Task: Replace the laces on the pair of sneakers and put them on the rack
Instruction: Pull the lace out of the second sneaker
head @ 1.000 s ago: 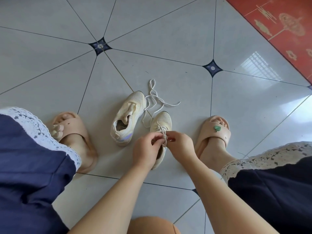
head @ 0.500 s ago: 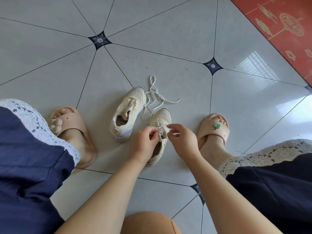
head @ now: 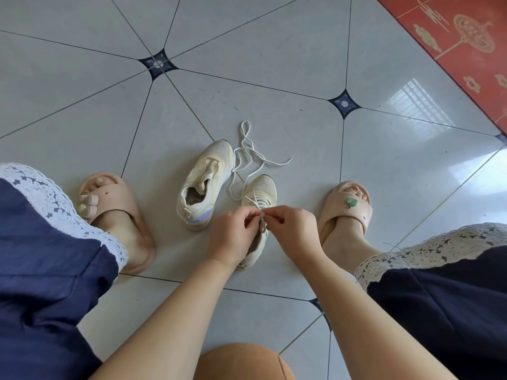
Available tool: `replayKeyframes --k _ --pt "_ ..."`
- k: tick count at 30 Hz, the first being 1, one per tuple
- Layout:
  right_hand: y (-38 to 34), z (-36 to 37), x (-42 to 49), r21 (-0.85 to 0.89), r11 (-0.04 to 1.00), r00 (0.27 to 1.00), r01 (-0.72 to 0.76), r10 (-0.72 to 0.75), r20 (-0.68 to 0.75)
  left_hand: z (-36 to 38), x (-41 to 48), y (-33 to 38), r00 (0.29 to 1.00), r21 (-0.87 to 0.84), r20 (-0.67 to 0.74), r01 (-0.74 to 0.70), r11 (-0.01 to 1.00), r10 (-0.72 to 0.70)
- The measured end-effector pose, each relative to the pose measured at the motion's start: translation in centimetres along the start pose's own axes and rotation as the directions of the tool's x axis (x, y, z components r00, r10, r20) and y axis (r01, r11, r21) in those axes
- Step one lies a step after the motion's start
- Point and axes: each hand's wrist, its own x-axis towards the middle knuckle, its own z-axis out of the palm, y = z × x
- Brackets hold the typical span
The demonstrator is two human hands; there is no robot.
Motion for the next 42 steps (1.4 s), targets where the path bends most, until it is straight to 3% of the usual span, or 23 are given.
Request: replayKeyframes --k 9,16,21,28,32,38,40,42 --pt "0.0 0.5 0.1 -0.157 0.987 0.997 -0.026 0.014 -0.08 0.0 0.3 0.5 0.993 0.195 0.054 -0.117 0.974 0.108" --pt "0.3 0.5 -0.1 -0.163 0.986 0.995 0.041 -0.055 -0.085 -0.4 1.4 0.5 0.972 0.178 0.21 -0.144 0.973 0.105" --pt "0.2 0.4 0.0 -0.1 0.995 0.997 0.027 -0.035 -0.075 -0.3 1.4 0.2 0.968 0.131 0.228 -0.141 0.981 0.108" --pt "0.0 0.4 0.2 0.241 0.946 0.976 -0.218 0.218 0.029 0.0 1.0 0.0 0.992 -0.011 0.113 -0.053 0.999 0.054" --pt "0.2 -0.1 0.5 0.073 0.981 0.984 -0.179 0.179 0.005 -0.3 1.0 0.0 0.986 0.068 0.124 -0.122 0.99 0.113" --pt "0.1 0.0 0.6 -0.29 0.957 0.999 0.016 -0.024 -0.023 -0.7 1.6 0.9 0.955 0.304 0.223 -0.26 0.916 0.197" --pt "0.0 -0.1 0.7 -0.336 0.941 0.998 0.045 -0.06 -0.032 -0.7 1.6 0.8 0.953 0.291 0.215 -0.269 0.918 0.211" --pt "-0.1 0.0 0.8 -0.277 0.961 0.998 0.024 -0.039 -0.047 -0.6 1.3 0.6 0.964 0.223 0.164 -0.242 0.944 0.208"
